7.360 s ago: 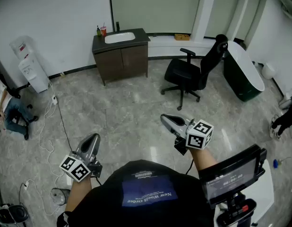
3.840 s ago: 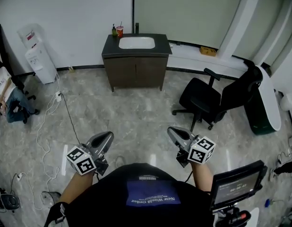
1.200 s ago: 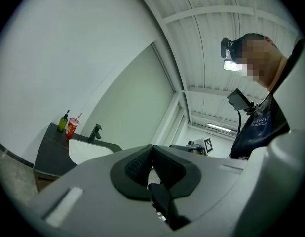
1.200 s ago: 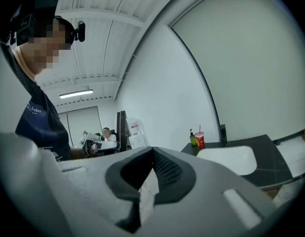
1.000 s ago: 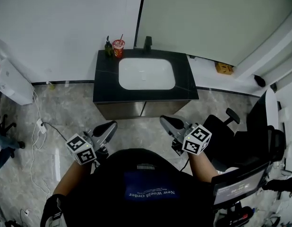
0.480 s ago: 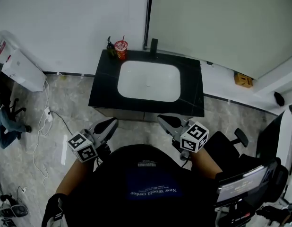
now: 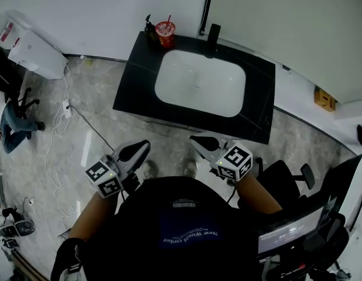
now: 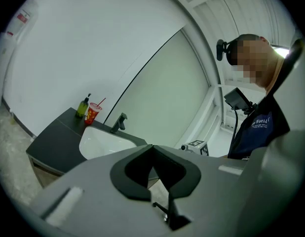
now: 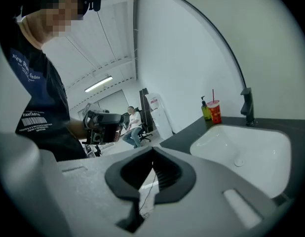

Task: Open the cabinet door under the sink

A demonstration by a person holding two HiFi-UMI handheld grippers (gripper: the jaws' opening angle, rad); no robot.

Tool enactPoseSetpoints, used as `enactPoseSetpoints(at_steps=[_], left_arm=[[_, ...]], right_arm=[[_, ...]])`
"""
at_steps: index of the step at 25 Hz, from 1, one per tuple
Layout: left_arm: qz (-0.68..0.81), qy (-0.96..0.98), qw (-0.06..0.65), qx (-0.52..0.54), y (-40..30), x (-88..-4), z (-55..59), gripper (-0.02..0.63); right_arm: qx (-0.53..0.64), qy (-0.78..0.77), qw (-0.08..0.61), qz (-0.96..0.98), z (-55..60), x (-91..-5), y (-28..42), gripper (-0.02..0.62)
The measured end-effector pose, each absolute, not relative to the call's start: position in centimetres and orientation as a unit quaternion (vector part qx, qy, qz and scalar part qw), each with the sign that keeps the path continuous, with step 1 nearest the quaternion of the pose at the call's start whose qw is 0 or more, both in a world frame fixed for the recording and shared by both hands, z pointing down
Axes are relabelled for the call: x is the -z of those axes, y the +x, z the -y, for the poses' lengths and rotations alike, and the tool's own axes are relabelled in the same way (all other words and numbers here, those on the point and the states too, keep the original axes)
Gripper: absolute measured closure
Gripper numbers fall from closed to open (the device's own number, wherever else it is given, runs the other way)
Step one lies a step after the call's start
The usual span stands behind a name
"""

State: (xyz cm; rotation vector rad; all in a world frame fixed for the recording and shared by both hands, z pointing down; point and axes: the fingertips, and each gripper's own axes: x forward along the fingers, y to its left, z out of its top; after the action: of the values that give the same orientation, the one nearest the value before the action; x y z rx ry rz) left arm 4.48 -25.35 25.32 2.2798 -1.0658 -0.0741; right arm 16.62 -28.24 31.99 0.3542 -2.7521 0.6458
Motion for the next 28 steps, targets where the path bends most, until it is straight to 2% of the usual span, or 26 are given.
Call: enactPoseSetpoints(at_steps=[8,19,23,28], left_arm=[[0.338,0.872,0.353,0.014,4.2,-32.6,25.1,0.604],[0.345,0.847,0.405,0.003,1.5,-43.8,21.0,0.604],[0.356,0.840,0.409,0.010,0.8,-46.2,19.2,0.604],[0.378,0.832,0.405,0.017,0.9,-48.5,17.5,0.603]], right_arm=[[-0.221,0.132,0.196,0.946,27.4,-38.5,11.7,0.592],[-0.170,0.090,0.271,0.943,25.9,-50.1,6.4,0.591],[-0.140,0.067,0.293,0.944,24.5,-53.5,5.1,0.525],[-0.082,0.066,0.325,0.940,23.8,-57.1,5.9,0.476]])
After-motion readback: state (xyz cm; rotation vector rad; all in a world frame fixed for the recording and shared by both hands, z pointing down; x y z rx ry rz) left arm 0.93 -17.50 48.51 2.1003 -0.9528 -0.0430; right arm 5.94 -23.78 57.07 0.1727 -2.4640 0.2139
